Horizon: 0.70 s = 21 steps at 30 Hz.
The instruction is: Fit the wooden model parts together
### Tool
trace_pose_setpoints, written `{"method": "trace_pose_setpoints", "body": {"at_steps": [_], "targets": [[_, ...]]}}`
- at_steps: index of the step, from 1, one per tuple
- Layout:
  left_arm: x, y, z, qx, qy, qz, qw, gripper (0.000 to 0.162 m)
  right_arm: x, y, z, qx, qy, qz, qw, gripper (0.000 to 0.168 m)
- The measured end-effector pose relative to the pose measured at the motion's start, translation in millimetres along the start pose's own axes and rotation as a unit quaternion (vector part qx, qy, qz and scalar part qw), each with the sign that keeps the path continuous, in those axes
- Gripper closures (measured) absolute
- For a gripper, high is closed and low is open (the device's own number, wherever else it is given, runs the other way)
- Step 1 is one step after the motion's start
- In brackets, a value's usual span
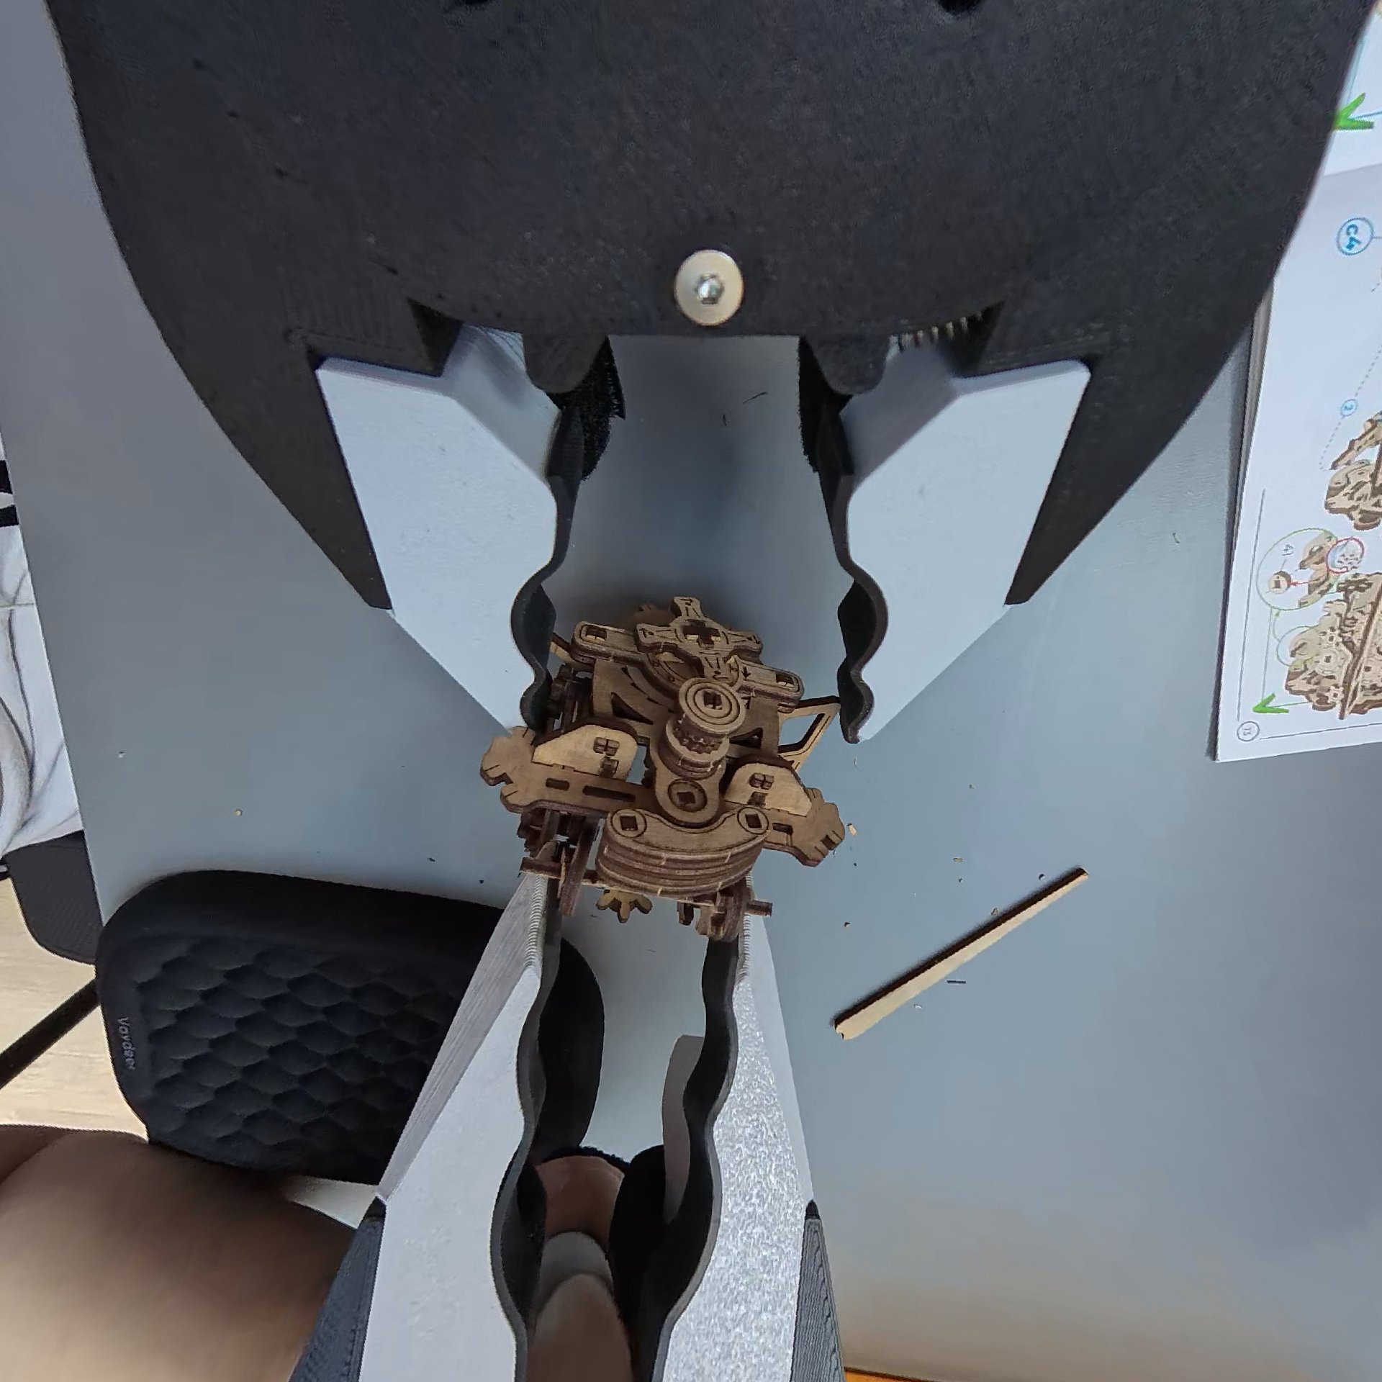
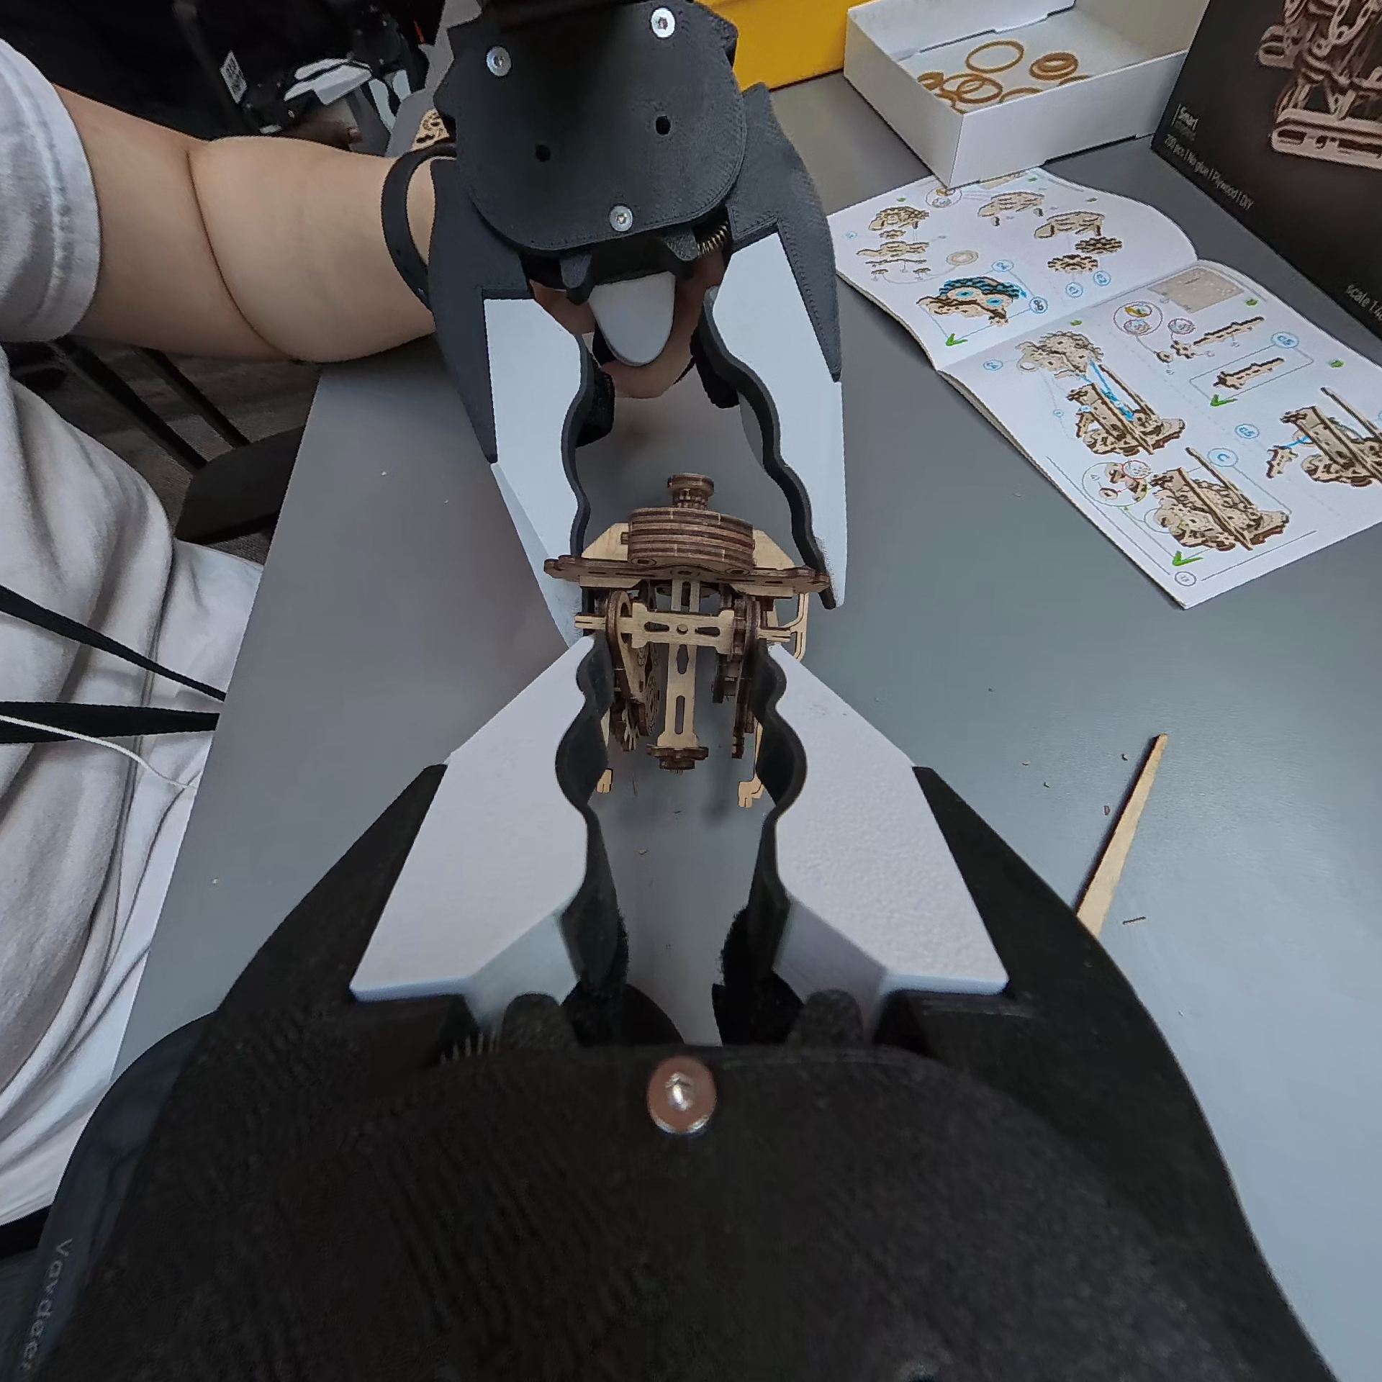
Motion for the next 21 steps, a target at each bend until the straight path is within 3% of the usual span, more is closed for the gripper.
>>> {"method": "trace_pose_setpoints", "body": {"at_steps": [12,17,21], "targets": [[-2,-2,6,-0.017,0.006,-0.012,1.000,0.085,-1,3,-1,0.002,0.012,0.020,1.000,0.133],[10,7,31,-0.007,-0.057,-0.016,0.998,0.078,-2,0,-1,-0.060,0.032,0.066,0.995,0.133],[25,-3,33,0.003,-0.091,-0.061,0.994,0.084,2,7,-4,-0.082,0.036,0.096,0.991,0.133]]}}
Point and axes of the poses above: each gripper's, where its closed fingertips meet, z back along the fingers, x out of its top, y = z × x across the jaws, the point moved 5 cm from there along z, back along the fingers, and after that the axes turned 10 degrees about -z, right-handed, at the moved point
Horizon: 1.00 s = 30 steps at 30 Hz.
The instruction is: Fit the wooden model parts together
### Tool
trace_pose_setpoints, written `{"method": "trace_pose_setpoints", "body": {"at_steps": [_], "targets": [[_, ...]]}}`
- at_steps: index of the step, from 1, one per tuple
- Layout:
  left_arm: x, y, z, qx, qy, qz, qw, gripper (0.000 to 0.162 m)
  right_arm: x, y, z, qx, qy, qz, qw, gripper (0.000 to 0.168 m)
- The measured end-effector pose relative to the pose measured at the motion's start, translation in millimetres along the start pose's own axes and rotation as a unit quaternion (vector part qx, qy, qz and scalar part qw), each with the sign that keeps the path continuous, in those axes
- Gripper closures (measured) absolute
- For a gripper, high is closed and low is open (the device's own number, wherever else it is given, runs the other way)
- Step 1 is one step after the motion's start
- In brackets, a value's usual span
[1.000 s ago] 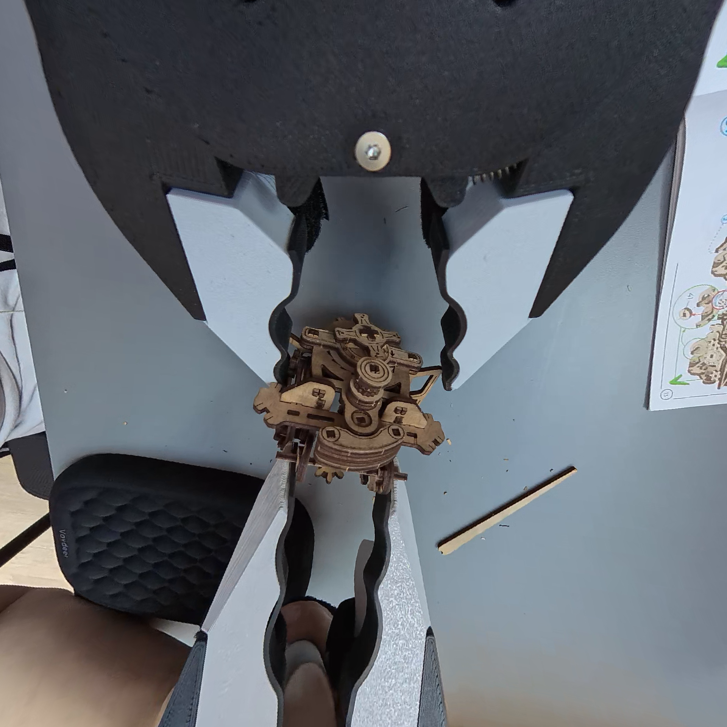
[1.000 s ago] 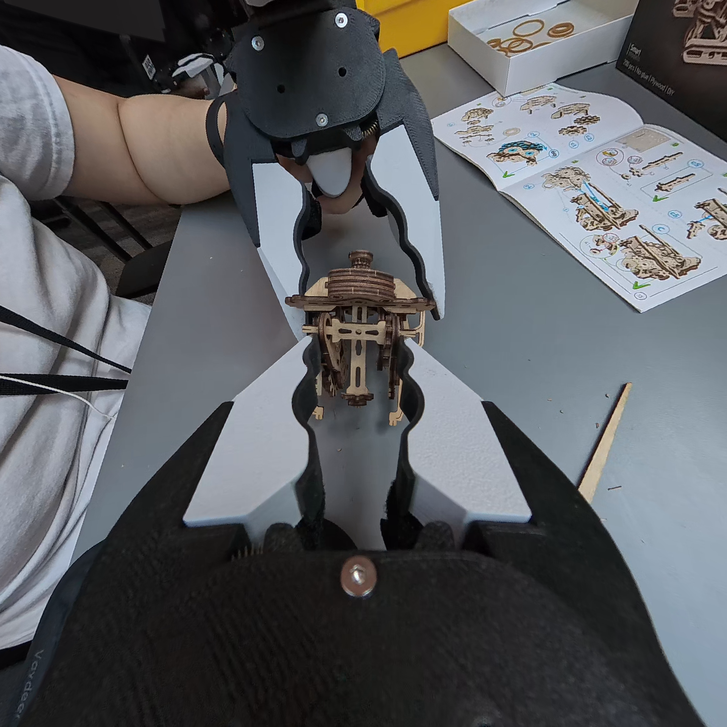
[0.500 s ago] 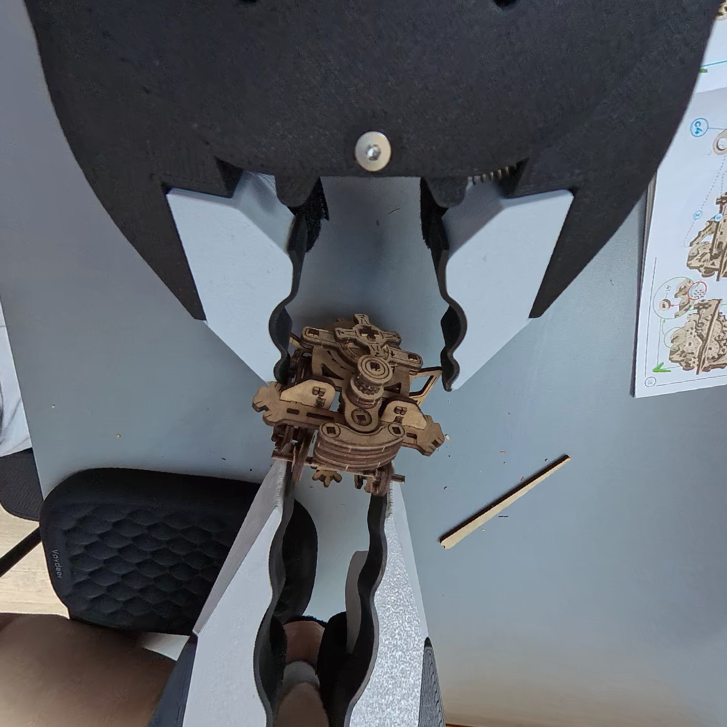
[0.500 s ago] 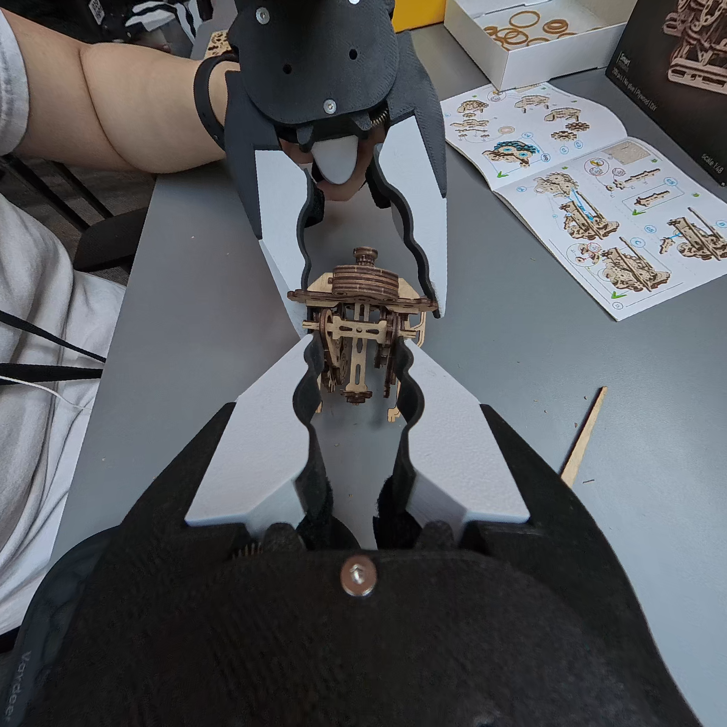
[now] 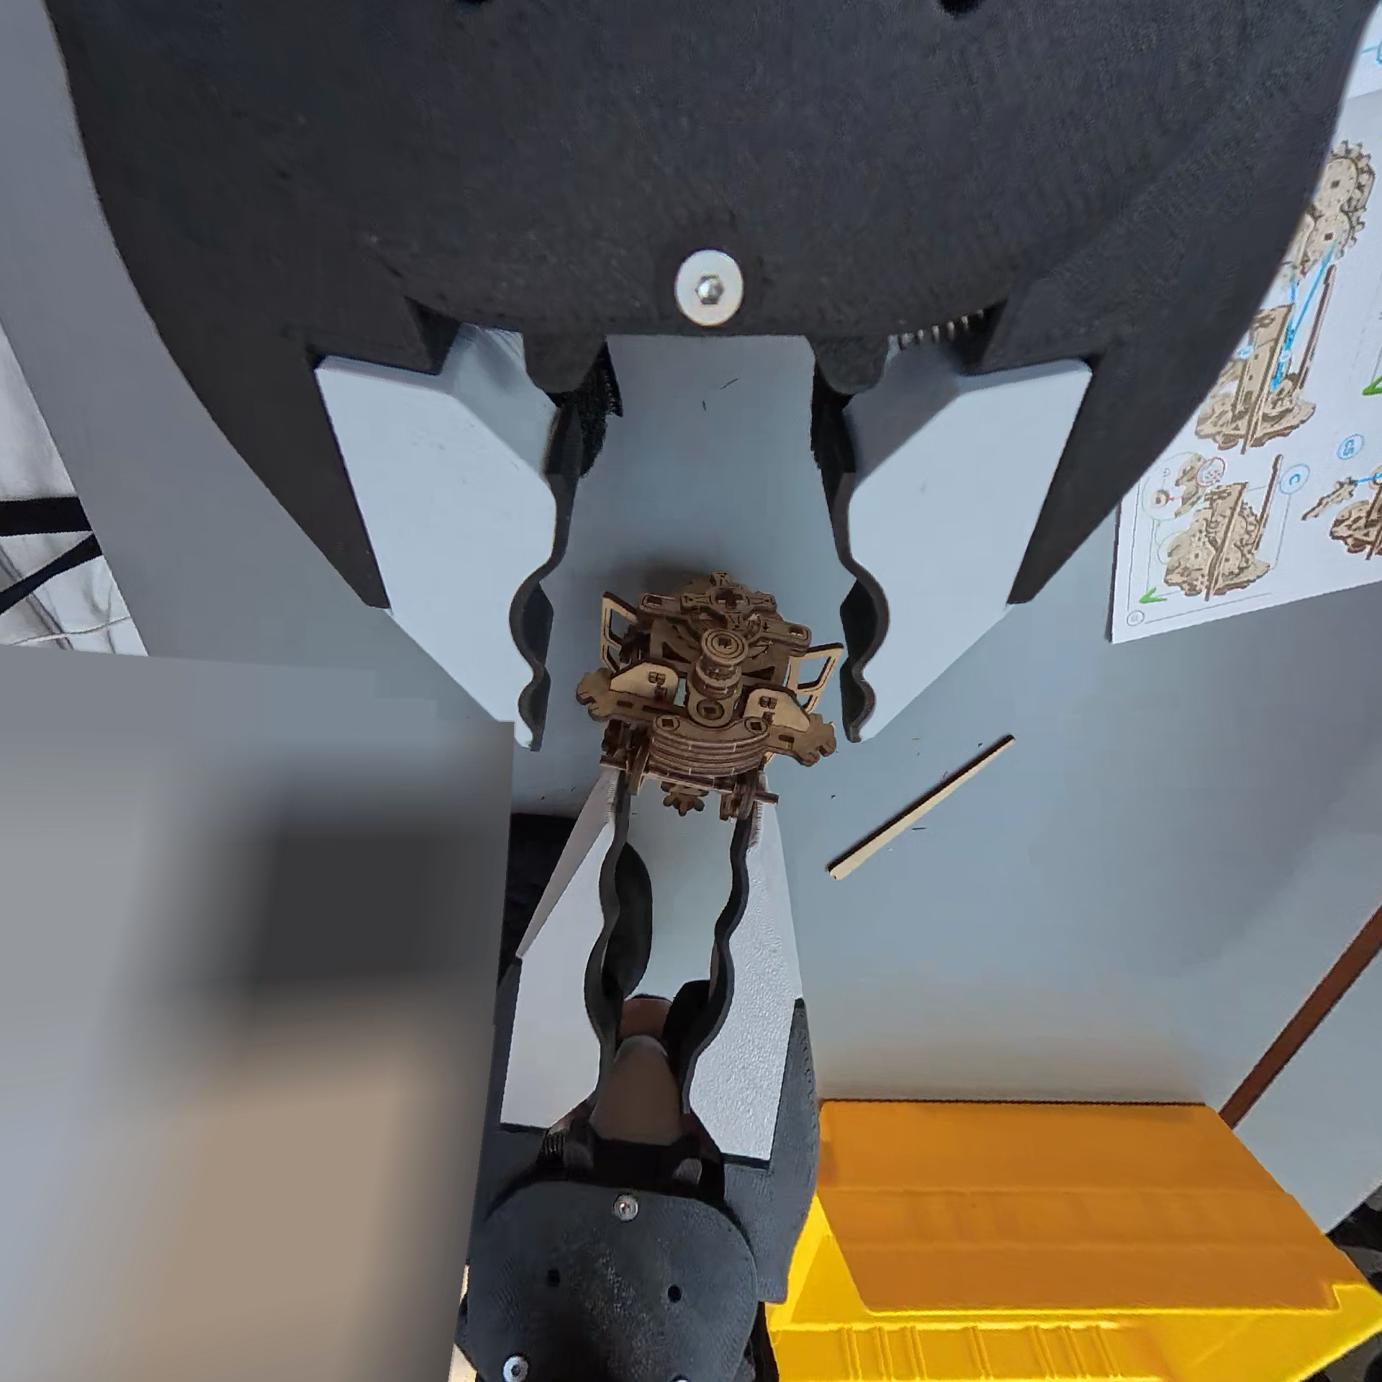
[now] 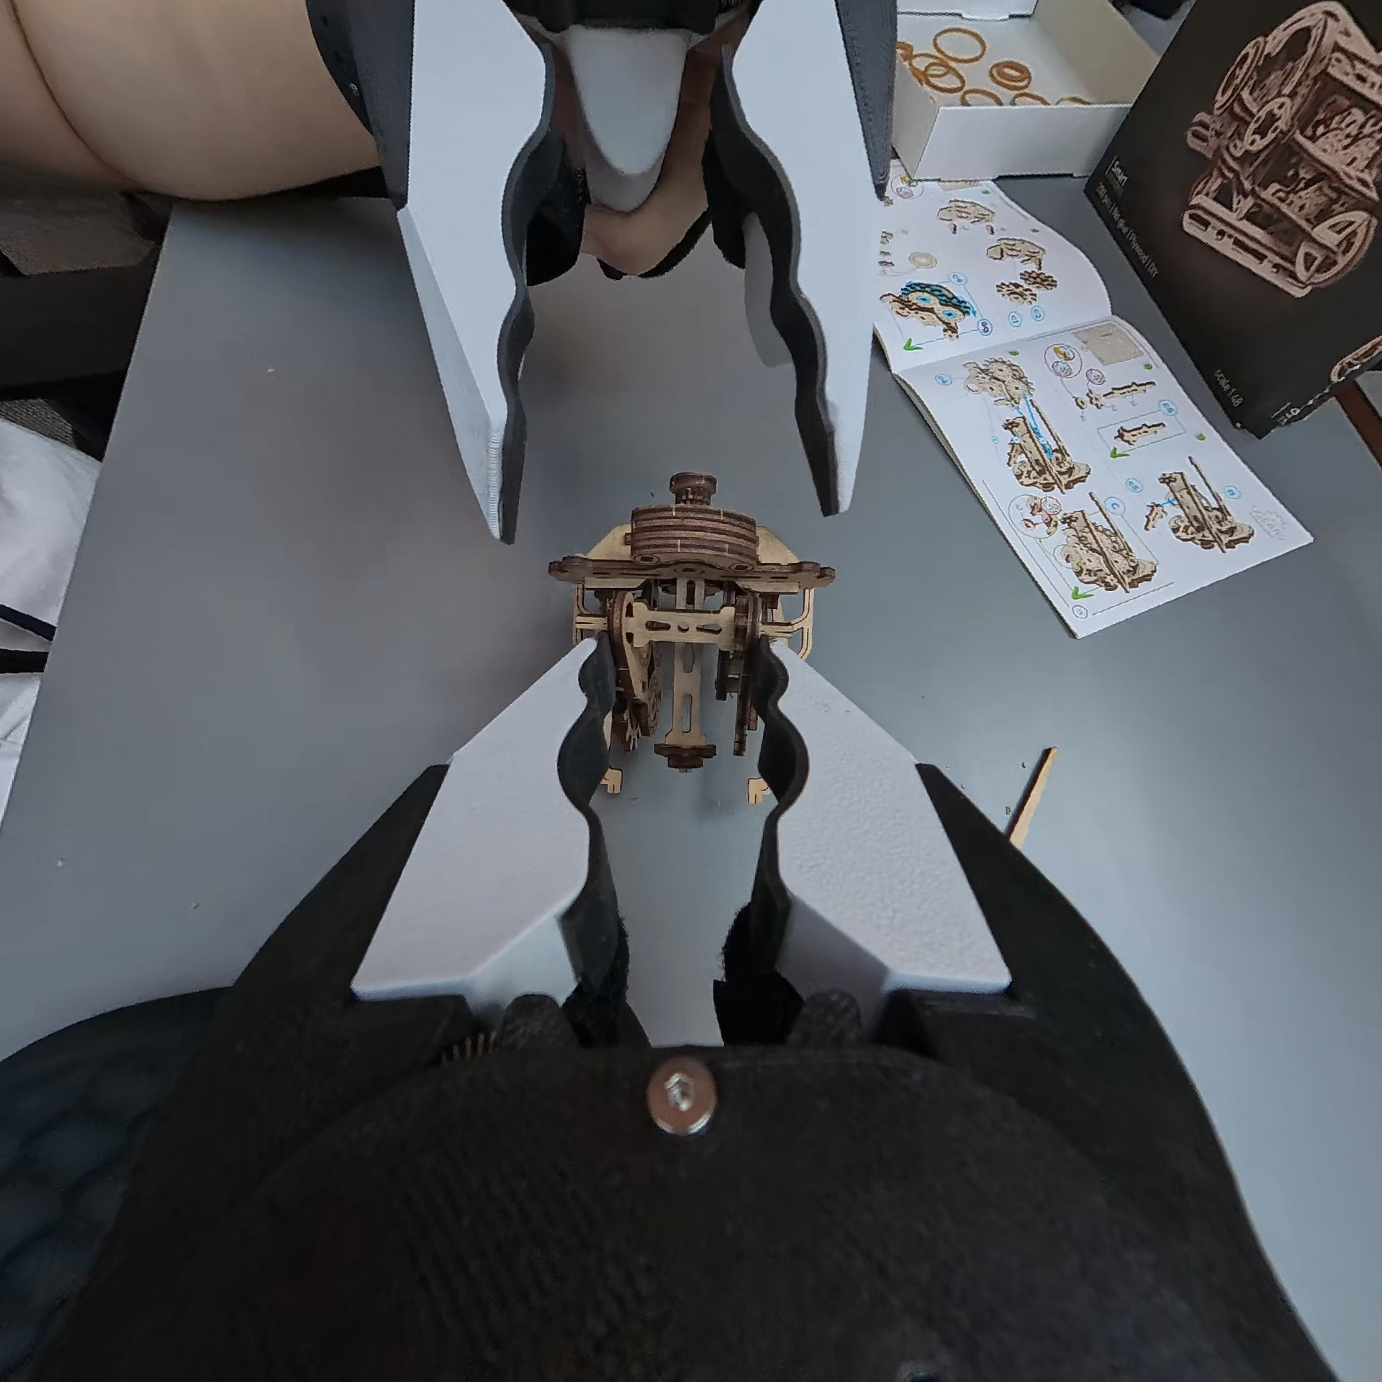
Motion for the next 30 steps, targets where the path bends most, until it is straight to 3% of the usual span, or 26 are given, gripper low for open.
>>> {"method": "trace_pose_setpoints", "body": {"at_steps": [6,23,30], "targets": [[9,-10,-10,0.051,0.069,-0.144,0.986,0.117,4,8,-4,-0.032,0.015,0.042,0.998,0.132],[3,-19,-18,0.038,0.160,-0.240,0.957,0.124,3,15,-8,-0.060,0.040,0.093,0.993,0.132],[4,-17,-20,0.060,0.155,-0.222,0.961,0.125,3,13,-5,-0.072,0.036,0.096,0.992,0.133]]}}
Point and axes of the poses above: each gripper's, where its closed fingertips meet, z back along the fingers, x out of its top, y = z × x across the jaws, the point moved 5 cm from there along z, back along the fingers, and after that the axes turned 10 degrees about -z, right-handed, at the moved point
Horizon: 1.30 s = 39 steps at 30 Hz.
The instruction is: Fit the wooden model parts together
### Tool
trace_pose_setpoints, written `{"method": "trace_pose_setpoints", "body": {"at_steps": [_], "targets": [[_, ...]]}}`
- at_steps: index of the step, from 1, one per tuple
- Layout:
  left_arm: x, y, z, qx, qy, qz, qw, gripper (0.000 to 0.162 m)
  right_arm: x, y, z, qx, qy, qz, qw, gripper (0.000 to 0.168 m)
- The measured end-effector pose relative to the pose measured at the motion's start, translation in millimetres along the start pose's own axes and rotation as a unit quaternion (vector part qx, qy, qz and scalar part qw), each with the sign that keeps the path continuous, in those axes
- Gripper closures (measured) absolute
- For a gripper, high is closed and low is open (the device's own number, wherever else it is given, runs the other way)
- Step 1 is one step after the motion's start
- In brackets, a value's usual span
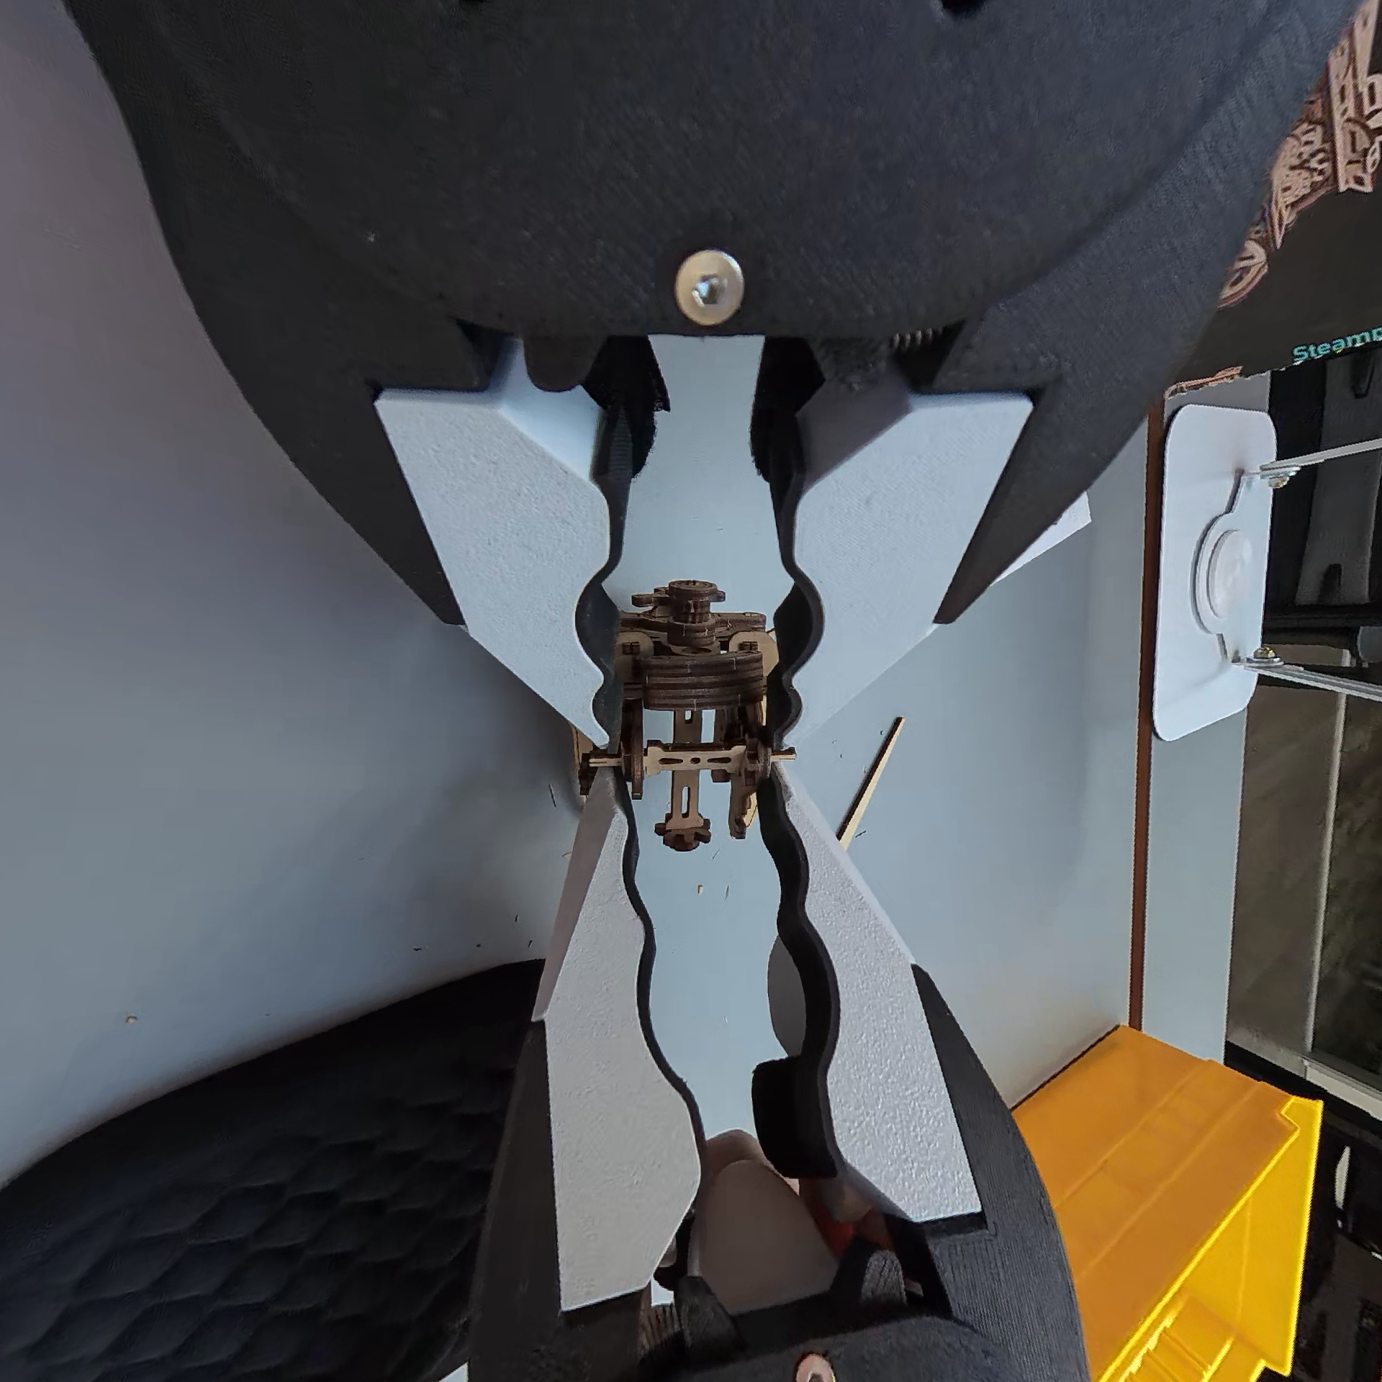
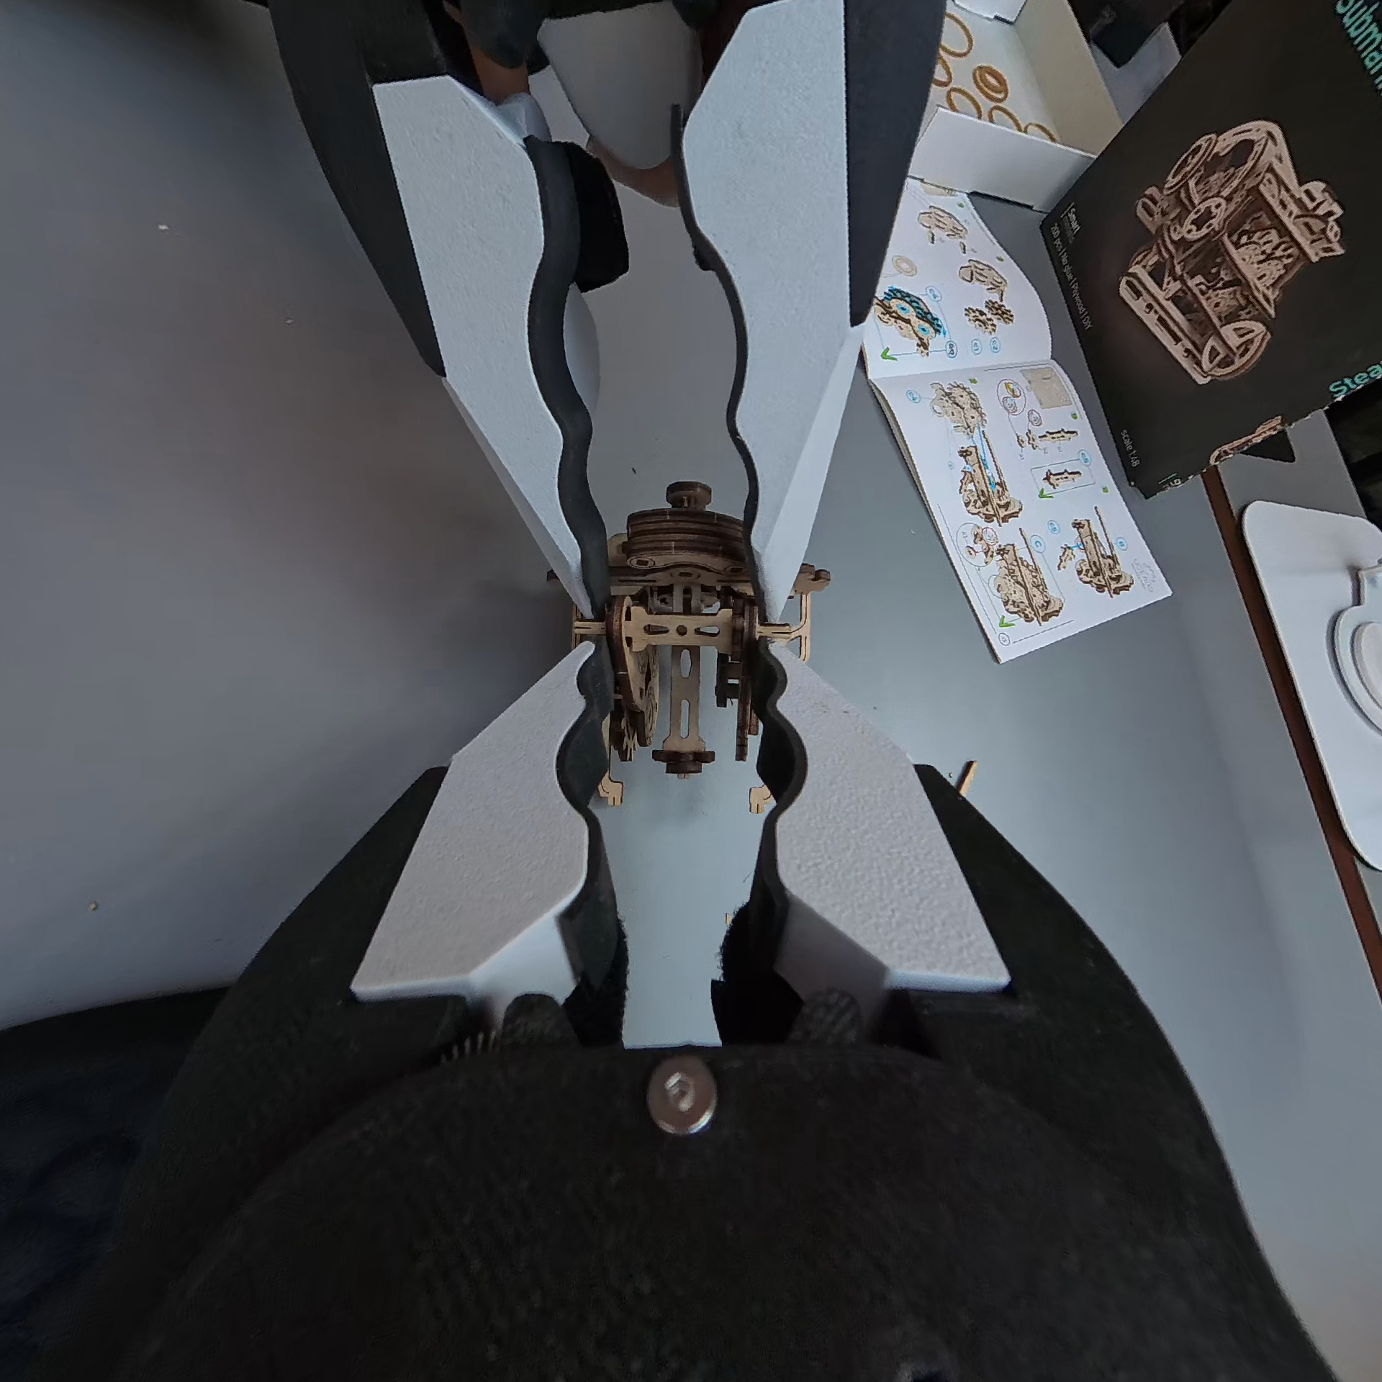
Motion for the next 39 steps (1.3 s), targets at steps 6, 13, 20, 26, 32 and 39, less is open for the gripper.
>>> {"method": "trace_pose_setpoints", "body": {"at_steps": [6,13,20,26,32,39], "targets": [[-4,-3,-3,-0.001,-0.014,0.037,0.999,0.126,-3,0,-3,0.020,-0.003,-0.015,1.000,0.133],[-5,-4,-4,0.001,-0.013,0.046,0.999,0.127,-5,0,-4,0.024,-0.002,-0.016,1.000,0.133],[-6,-4,-5,0.002,-0.010,0.051,0.999,0.127,-6,0,-5,0.025,-0.004,-0.018,1.000,0.134],[-6,-3,-5,0.006,-0.006,0.048,0.999,0.127,-6,-1,-5,0.022,-0.004,-0.017,1.000,0.134],[-5,-4,-6,0.006,-0.005,0.045,0.999,0.127,-6,0,-5,0.021,0.002,-0.011,1.000,0.133],[-5,0,-7,-0.029,-0.046,0.107,0.993,0.125,-11,-7,-3,0.112,-0.026,-0.109,0.987,0.132]]}}
Point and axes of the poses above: each gripper's, where its closed fingertips meet, z back along the fingers, x out of its top, y = z × x across the jaws, the point moved 5 cm from there along z, back along the fingers, and after that the axes turned 10 degrees about -z, right-handed, at the moved point
